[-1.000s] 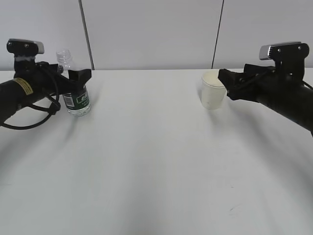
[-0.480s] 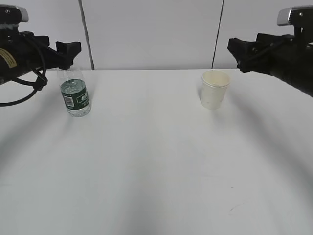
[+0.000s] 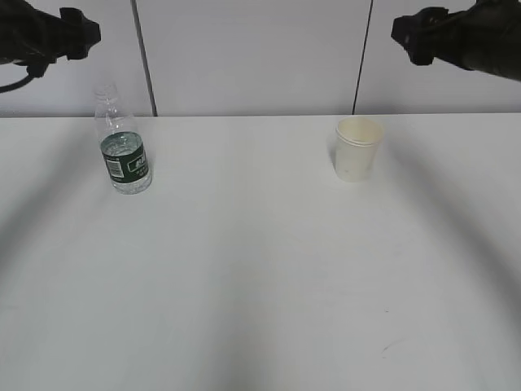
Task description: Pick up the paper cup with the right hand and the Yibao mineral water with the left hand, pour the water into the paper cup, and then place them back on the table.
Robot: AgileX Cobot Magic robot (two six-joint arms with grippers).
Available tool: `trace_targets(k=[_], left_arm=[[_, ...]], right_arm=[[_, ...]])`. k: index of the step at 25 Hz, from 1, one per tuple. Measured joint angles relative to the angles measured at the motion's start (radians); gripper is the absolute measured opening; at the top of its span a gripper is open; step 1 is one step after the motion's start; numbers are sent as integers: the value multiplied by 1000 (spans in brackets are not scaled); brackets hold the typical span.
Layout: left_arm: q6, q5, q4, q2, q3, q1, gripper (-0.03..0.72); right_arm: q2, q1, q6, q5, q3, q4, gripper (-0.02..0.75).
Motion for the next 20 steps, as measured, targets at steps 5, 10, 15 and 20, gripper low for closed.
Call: trace_targets(k=[5, 10, 15, 20], left_arm=[[-5, 272, -7, -16, -137, -56, 575], [-8, 497, -41, -16, -269, -93, 574], [-8, 694, -104, -16, -349, -113, 574], [23, 867, -166, -16, -406, -114, 555]], right_arm=[[0, 0, 158, 147, -134, -130, 595], [0, 0, 232, 309, -243, -202, 595], [0, 19, 242, 409, -279, -221, 595], [0, 75, 242, 519, -295, -259, 595]])
